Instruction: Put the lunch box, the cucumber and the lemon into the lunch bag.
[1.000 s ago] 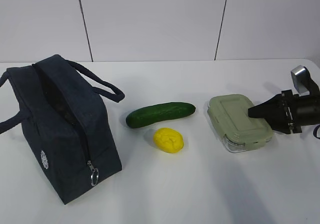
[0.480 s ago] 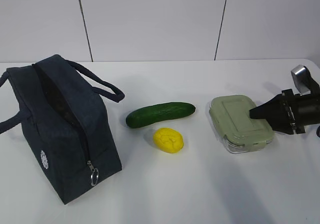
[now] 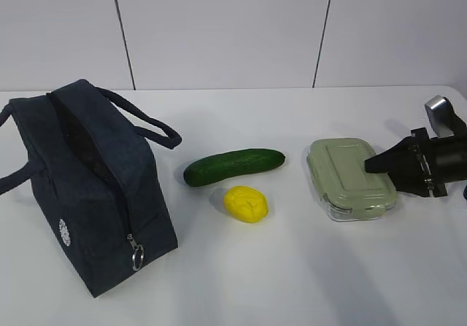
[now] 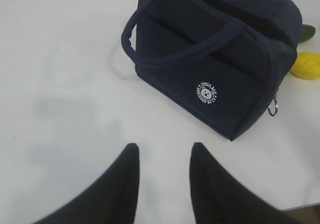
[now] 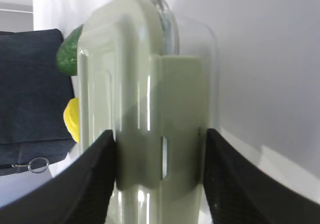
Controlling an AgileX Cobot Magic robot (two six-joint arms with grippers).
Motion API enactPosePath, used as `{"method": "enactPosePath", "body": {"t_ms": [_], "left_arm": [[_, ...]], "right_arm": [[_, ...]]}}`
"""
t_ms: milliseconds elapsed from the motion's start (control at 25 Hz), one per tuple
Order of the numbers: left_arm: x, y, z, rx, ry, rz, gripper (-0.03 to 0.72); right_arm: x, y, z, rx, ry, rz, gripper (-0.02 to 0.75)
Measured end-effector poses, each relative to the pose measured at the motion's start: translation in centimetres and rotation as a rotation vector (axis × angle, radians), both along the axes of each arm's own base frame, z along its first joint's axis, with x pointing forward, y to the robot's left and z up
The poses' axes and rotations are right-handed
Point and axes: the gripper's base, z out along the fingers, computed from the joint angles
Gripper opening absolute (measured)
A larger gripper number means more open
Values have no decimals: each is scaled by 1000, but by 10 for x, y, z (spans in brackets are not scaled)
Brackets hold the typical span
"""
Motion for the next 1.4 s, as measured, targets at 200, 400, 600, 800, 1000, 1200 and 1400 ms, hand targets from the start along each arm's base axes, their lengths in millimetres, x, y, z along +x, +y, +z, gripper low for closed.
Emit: {"method": "enactPosePath", "body": {"t_ms": [200, 400, 600, 800, 1000, 1200, 1400], "left_arm": [[0, 0, 0, 0, 0, 0, 243], [0, 0, 0, 0, -2, 0, 243], [0, 0, 0, 0, 0, 0, 243], [0, 0, 0, 0, -2, 0, 243], [0, 0, 0, 0, -2, 0, 243], [0, 0, 0, 0, -2, 0, 243], [0, 0, 0, -1, -4, 1, 243]], "right_arm": [[0, -2, 8, -43, -19, 7, 389], [-1, -2, 10, -50, -8, 7, 389], [-1, -3, 14, -60, 6, -5, 389], [-1, -3, 17, -71, 0, -9, 388], [-1, -3, 17, -70, 3, -11, 388], [-1, -3, 17, -70, 3, -11, 388], [-1, -3, 17, -70, 3, -11, 387]]}}
